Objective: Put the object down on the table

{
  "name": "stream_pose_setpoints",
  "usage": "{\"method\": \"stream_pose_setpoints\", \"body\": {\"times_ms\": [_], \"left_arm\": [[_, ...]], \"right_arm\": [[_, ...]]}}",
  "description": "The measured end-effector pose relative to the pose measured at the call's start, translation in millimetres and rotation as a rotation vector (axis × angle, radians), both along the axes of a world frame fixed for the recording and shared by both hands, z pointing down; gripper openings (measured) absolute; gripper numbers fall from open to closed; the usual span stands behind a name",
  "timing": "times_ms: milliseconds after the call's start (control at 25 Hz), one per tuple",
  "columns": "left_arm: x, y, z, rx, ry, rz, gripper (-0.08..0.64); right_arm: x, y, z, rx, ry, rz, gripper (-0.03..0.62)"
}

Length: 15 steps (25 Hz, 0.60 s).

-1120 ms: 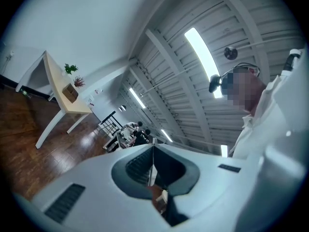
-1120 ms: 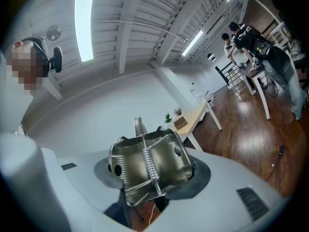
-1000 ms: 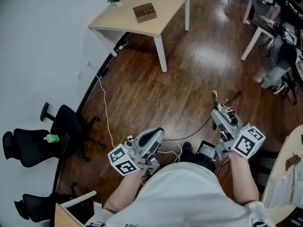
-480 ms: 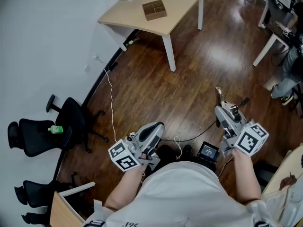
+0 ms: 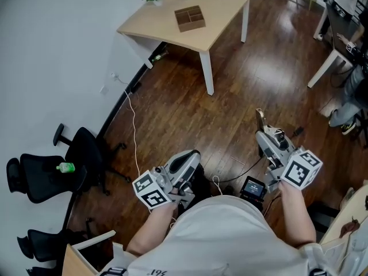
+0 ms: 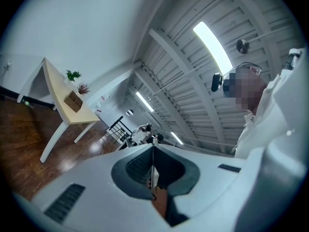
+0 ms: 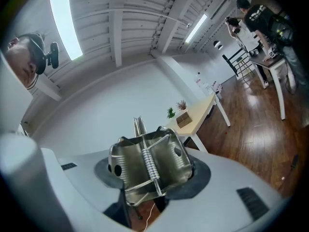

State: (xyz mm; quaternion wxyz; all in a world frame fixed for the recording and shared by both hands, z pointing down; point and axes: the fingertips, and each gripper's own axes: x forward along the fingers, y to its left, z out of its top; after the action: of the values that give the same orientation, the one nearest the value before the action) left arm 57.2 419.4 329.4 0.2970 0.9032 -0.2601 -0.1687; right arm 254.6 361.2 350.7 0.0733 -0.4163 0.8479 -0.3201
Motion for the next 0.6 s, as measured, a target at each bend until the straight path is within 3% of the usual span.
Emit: {"method": "stream_pose_setpoints", "body": {"times_ms": [200,600], "left_arm": [[-31.6,-48.5,-7.3,0.017,0.001,0.043,0.000],[-132.4,-127.9,-0.5,-0.013,0.021,0.071,-0.001]], "right_arm": [[-39.5,-44.9,-2.0,-0.010,0.000,0.014,0.198],[-150.8,-132.9,-7.3,-0.011,-0.010,0.023,0.198]]}}
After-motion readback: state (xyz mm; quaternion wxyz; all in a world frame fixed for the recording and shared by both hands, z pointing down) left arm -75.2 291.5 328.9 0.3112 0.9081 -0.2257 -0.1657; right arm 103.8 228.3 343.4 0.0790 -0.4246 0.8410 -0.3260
